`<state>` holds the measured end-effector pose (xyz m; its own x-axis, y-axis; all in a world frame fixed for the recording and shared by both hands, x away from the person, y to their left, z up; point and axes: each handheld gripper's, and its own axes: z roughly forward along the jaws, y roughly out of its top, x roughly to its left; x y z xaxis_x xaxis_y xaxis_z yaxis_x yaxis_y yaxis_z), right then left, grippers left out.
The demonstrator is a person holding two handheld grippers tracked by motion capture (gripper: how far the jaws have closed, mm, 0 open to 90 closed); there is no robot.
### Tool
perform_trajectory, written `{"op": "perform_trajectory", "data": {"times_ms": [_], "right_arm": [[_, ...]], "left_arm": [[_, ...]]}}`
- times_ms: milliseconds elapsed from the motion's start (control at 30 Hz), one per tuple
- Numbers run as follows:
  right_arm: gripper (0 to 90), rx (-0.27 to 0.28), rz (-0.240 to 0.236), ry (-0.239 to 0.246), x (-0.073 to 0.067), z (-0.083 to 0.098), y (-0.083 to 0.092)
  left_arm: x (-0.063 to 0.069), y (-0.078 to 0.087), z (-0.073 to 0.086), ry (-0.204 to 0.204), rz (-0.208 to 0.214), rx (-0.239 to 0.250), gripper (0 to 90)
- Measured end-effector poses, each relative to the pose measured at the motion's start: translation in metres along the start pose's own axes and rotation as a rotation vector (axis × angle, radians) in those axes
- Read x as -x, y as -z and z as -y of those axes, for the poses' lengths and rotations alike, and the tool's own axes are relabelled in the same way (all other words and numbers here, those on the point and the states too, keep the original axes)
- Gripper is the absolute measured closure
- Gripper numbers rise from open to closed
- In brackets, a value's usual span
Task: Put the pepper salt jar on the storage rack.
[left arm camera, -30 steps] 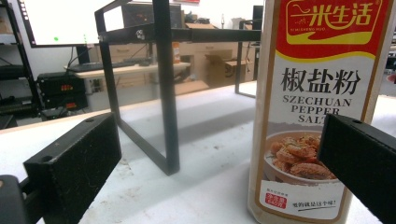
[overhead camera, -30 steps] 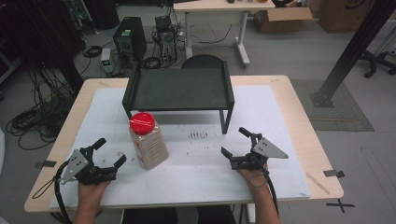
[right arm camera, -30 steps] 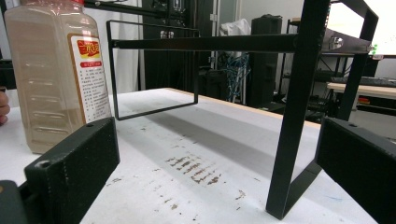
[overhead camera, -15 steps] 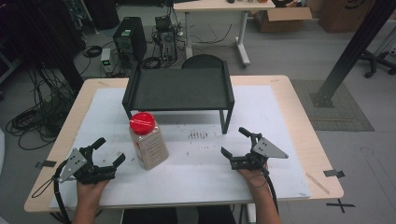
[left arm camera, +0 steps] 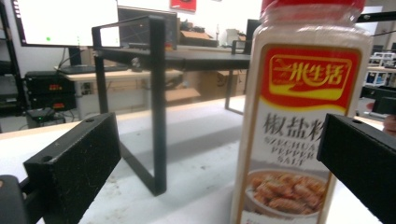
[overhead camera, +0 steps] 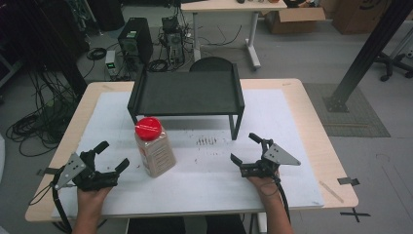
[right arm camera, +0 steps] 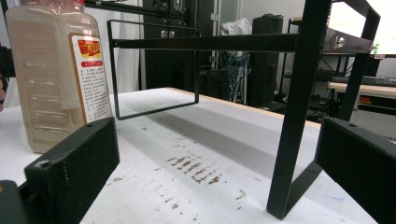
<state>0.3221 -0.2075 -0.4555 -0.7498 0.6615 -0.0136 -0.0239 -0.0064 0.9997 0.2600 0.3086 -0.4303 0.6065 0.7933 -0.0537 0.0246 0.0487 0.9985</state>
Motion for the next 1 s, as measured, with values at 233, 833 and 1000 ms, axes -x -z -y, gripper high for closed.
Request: {"op": "perform_trajectory", "data": {"times_ms": [233, 833, 1000], "right_arm": [[0.0, 0.0, -0.001, -0.001, 0.0, 0.0, 0.0], [0.0, -0.001, -0.001, 0.0, 0.0, 0.0, 0.0], [0.0, -0.001, -0.001, -0.002, 0.0, 0.0, 0.0]], "left_arm": [[0.01, -0.007, -0.014, 0.024, 0.049, -0.007, 0.2], [0.026, -0.029, -0.03, 0.02, 0.124, -0.057, 0.2], [0.029, -0.035, -0.03, 0.023, 0.142, -0.078, 0.2]]}}
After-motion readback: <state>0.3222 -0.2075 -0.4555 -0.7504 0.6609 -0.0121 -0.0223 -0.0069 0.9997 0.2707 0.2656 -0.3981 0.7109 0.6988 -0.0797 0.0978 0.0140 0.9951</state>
